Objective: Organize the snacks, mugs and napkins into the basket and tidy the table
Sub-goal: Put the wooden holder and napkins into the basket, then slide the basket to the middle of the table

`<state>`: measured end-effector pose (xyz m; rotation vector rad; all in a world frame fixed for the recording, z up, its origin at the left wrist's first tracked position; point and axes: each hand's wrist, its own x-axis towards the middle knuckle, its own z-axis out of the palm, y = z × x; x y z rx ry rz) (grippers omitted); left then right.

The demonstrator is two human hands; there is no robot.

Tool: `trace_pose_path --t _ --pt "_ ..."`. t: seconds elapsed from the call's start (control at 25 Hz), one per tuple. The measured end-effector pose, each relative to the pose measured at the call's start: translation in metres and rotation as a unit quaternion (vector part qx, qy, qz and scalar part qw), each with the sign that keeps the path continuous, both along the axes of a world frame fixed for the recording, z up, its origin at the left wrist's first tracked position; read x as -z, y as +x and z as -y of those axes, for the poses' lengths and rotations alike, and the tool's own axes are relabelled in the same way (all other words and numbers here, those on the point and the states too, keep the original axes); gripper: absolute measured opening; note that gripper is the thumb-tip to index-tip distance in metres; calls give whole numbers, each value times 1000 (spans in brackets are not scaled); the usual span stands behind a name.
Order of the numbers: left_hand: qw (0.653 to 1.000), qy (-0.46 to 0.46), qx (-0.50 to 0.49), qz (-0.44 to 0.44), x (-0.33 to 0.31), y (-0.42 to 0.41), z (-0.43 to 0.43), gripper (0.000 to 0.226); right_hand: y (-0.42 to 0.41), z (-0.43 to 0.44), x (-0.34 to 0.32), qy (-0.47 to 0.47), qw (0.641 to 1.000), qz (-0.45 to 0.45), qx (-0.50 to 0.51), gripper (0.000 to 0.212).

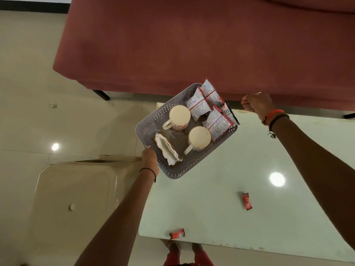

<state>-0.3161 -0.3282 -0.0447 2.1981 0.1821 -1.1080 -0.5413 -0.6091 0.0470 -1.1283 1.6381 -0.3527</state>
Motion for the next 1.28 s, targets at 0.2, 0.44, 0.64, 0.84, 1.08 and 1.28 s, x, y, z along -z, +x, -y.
trace_pose_path --t 0.2,0.44,0.64,0.84,1.08,1.28 --pt "999 -16 -8 48 4 -8 5 38 24 14 53 62 994 -5 -91 27" --pt "1000 18 23 -2 8 8 3 43 32 18 70 64 992 -24 -104 27" --pt "996 -45 -65 -49 8 9 2 22 31 22 73 79 985 -43 -145 23" --pt "988 -95 -118 -38 0 6 -2 22 21 8 66 104 982 -29 -153 20" --pt "987 -100 -111 -51 -18 -6 -25 20 -14 -33 51 123 987 -2 -101 16" --pt "993 -95 -59 -47 -62 -18 -43 26 -55 -74 22 125 989 27 -71 18"
